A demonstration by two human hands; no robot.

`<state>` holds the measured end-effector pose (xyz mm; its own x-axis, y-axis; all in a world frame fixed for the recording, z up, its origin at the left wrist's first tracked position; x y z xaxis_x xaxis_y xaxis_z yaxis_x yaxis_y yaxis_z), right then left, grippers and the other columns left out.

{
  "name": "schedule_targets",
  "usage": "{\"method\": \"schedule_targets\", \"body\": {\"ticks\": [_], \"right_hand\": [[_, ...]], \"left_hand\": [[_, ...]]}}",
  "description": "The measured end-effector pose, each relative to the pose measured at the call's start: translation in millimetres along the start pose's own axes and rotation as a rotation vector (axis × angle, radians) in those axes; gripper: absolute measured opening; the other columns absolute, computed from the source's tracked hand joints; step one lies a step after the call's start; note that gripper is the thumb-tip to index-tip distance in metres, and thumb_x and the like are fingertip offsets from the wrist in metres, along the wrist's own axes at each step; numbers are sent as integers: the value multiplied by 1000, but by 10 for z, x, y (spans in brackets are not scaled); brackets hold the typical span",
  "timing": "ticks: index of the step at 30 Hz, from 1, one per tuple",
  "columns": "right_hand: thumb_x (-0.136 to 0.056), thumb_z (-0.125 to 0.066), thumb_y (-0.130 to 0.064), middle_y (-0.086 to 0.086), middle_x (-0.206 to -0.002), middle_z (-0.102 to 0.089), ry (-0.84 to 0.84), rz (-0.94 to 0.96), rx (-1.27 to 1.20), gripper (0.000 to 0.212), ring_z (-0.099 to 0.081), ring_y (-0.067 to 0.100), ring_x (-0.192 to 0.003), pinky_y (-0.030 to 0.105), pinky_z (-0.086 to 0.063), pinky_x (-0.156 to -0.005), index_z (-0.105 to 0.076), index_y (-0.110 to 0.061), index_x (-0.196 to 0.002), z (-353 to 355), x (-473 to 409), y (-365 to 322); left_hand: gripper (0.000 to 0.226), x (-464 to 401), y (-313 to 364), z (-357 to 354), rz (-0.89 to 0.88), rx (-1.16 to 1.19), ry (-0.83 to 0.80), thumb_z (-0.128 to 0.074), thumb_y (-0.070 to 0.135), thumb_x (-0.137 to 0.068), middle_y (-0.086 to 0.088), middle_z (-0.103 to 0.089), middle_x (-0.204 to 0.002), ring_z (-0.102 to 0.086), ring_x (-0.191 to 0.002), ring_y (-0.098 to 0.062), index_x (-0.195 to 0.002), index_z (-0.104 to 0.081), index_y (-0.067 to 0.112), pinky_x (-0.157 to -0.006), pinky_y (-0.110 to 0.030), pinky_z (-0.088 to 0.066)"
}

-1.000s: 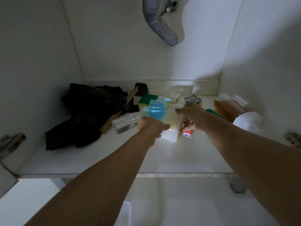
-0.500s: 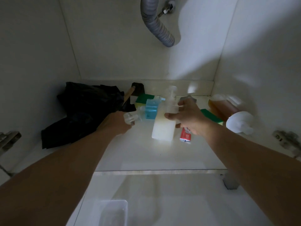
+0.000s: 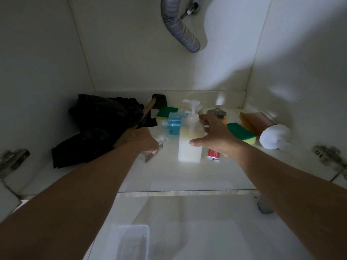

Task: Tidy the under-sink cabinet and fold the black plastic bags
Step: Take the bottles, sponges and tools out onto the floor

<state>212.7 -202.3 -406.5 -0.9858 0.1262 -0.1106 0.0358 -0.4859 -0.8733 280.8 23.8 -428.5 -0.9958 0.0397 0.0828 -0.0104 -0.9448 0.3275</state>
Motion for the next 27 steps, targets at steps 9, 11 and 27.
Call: {"method": "schedule_targets", "body": {"ticks": [9, 11, 27], "right_hand": [[-47, -96, -22, -3, -113, -60, 50, -91, 84, 82, -61, 17, -101, 37, -57, -86, -53, -23, -117, 109, 214, 45], [-51, -95, -19, -3, -111, -59, 40, -98, 66, 80, -61, 18, -100, 40, -58, -84, -52, -21, -119, 153, 410, -16], [-57, -92, -6, -6, -111, -65, -331, -84, 152, 69, -65, 10, -98, 24, -54, -82, -60, -20, -117, 177, 1839, 48]], "left_hand": [[81, 357, 15, 86, 5, 372, -55, -87, 24, -57, -7, -53, -114, -55, -99, -25, -127, -50, 9, -72, -31, -51], [69, 487, 45, 92, -52, 421, -69, -86, 19, -64, -6, -50, -114, -51, -100, -23, -122, -50, 11, -66, -29, -45], [62, 1950, 101, -602, -382, 332, -321, -90, 14, -49, -9, -62, -96, -53, -75, -17, -100, -56, 11, -65, -36, -51]]}}
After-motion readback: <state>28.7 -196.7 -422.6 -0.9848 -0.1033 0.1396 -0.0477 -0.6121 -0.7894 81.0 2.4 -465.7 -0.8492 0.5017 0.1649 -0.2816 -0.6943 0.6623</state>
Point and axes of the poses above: each hand's wrist, its own x-axis away from the middle knuckle, its own z-axis out of the back of the hand, y = z × x, the point moved 5 cm from there along -x, towards the middle knuckle
